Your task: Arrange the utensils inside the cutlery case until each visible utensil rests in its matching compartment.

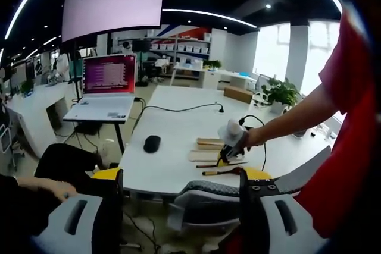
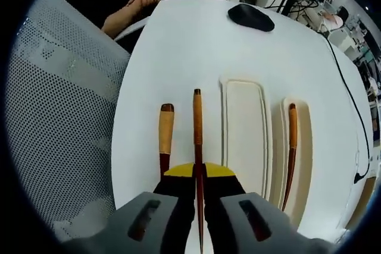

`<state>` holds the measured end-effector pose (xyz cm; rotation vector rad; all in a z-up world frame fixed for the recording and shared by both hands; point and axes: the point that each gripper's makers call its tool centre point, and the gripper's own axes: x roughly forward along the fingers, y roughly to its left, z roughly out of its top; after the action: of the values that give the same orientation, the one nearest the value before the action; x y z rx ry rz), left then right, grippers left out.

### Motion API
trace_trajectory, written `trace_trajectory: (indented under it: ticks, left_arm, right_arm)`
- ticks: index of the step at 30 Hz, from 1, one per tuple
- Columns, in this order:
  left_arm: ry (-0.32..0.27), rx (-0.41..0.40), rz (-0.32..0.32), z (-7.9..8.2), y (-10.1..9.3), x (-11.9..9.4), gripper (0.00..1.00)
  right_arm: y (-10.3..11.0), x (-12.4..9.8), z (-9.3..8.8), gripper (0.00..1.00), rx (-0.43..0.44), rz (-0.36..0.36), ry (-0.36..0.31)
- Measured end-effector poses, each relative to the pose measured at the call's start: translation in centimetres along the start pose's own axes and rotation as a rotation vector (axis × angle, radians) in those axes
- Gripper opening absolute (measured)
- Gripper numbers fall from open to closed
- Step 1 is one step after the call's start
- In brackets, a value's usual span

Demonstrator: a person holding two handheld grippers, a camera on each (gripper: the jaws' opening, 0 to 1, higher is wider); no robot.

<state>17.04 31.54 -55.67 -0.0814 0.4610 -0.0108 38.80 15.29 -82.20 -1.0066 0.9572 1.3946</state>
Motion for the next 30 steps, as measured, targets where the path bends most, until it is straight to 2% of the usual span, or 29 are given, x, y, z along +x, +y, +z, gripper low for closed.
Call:
trace_trajectory:
  ticks: [11,23,30]
  left_arm:
    - [0.000,-0.005,0.005,-0.07,0.30,0.18,0.82]
    - [0.010,-0.008,0.003,-0.48,0.15,0.28,0.82]
    - [0.007,-0.002,-0.010,-0.13,-0.39,0.48,0.81]
  right_arm:
    - [-0.51,0.41,-0.18,0.02,-0.076,-0.009,0.025]
    - [-0.88,0.53,-0.50,0.01,-0.030,0.016,0.129]
    - [-0.82,0.39,-0.56,0.01,-0.034,0.043,0.137]
